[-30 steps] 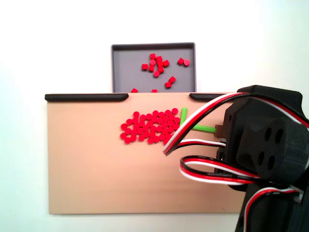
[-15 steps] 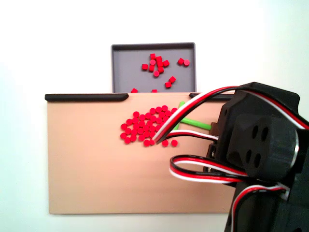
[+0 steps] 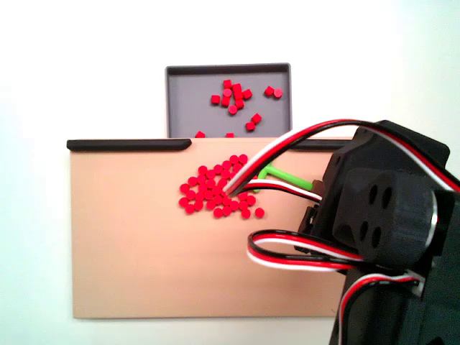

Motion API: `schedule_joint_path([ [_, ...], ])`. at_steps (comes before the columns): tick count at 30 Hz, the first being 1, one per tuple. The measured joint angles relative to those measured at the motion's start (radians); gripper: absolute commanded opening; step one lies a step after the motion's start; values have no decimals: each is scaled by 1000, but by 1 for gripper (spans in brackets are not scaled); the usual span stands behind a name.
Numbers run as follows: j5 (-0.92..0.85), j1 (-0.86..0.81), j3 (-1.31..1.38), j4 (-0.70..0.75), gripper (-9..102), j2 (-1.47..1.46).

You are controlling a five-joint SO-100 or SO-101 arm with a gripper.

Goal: Push granules from right to the grey container

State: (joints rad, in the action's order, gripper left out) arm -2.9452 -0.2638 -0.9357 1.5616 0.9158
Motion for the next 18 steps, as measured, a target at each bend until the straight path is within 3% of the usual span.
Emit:
schedule_joint_path([
  [18, 233, 28, 0, 0, 0, 0],
])
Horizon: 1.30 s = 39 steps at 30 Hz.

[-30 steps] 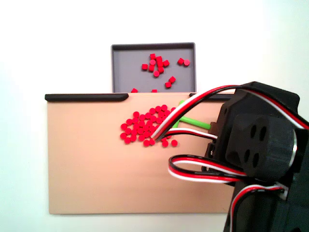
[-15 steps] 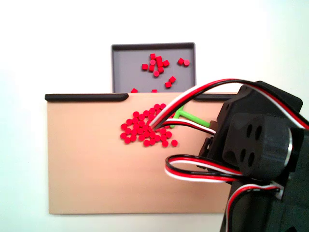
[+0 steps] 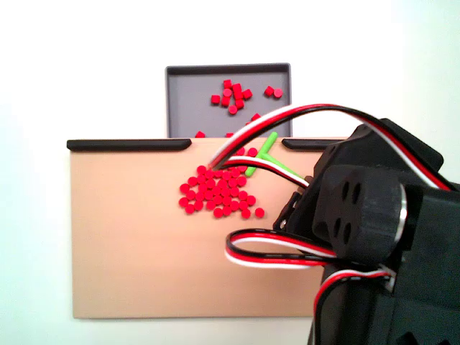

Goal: Push granules from right to the grey container

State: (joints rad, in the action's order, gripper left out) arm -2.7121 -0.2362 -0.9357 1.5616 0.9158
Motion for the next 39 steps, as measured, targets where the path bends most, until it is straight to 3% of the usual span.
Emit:
schedule_joint_path([
  [18, 267, 52, 0, 2, 0, 0],
  [39, 696, 115, -3, 2, 0, 14],
])
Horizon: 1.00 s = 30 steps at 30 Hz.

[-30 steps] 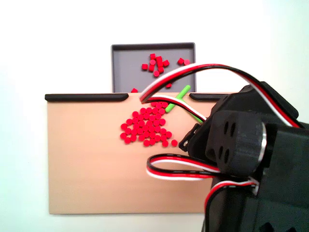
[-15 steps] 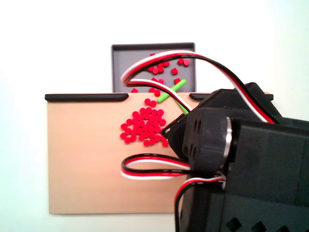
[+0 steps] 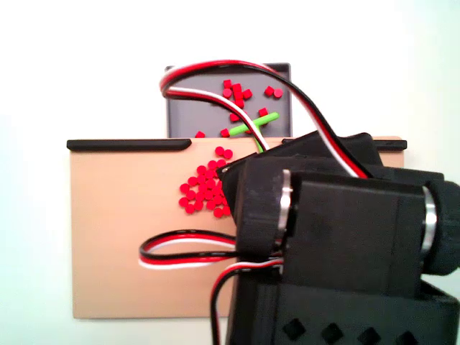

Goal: Push granules from right to the grey container

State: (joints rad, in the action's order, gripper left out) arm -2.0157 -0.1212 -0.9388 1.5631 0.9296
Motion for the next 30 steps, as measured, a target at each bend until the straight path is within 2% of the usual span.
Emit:
schedule_joint_path([
  [10, 212, 44, -46, 48, 0, 156],
  [21, 476, 75, -512, 43, 0, 603],
  [30, 499, 98, -830, 46, 0, 950],
])
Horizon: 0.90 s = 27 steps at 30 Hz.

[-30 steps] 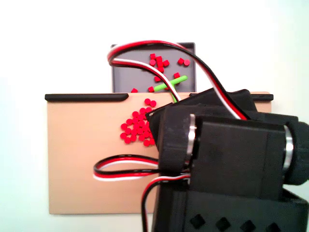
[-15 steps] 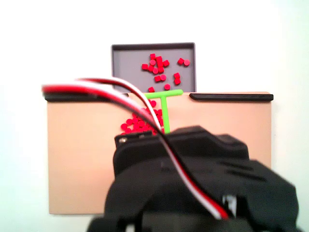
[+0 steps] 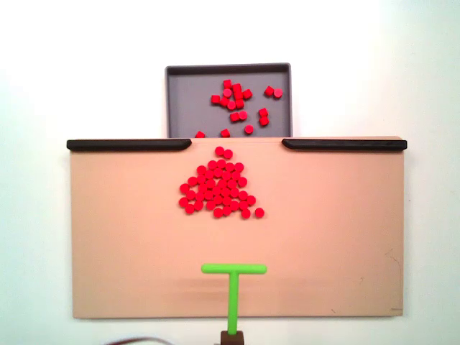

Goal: Push granules from right to the grey container

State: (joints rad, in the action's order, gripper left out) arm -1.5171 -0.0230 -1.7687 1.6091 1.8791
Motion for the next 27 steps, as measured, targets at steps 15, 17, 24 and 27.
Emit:
schedule_joint_path([
  [15, -9, 0, -9, 0, 0, -18],
  [17, -11, 3, -9, 0, 0, -18],
  [24, -52, 9, -9, 0, 0, -18],
  [27, -55, 9, -9, 0, 0, -15],
])
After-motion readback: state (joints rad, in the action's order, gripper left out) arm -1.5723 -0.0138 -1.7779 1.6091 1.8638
